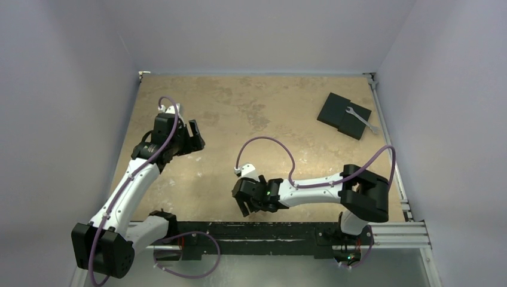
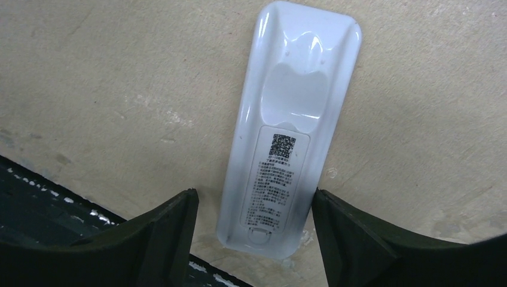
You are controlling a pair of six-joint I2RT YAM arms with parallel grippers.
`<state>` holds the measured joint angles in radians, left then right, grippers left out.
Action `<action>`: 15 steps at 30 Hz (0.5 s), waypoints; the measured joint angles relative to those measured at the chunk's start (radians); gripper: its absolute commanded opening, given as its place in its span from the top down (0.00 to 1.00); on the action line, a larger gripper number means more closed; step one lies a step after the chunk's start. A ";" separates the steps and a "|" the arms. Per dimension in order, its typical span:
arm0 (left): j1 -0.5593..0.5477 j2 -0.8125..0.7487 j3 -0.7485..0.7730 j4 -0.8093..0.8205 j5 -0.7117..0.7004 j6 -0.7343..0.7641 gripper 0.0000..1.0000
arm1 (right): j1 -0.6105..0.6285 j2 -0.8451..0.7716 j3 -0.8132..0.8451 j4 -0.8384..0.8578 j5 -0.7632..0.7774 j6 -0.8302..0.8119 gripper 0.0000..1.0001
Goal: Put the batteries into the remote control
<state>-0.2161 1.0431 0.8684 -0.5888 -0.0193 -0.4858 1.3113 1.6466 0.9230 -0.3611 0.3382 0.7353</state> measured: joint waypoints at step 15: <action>0.000 -0.004 -0.007 0.005 0.022 0.000 0.26 | 0.011 0.034 0.027 -0.051 0.056 0.051 0.67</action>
<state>-0.2161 1.0393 0.8616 -0.5842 0.0029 -0.4858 1.3224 1.6802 0.9501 -0.4122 0.3943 0.7860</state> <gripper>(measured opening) 0.735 0.595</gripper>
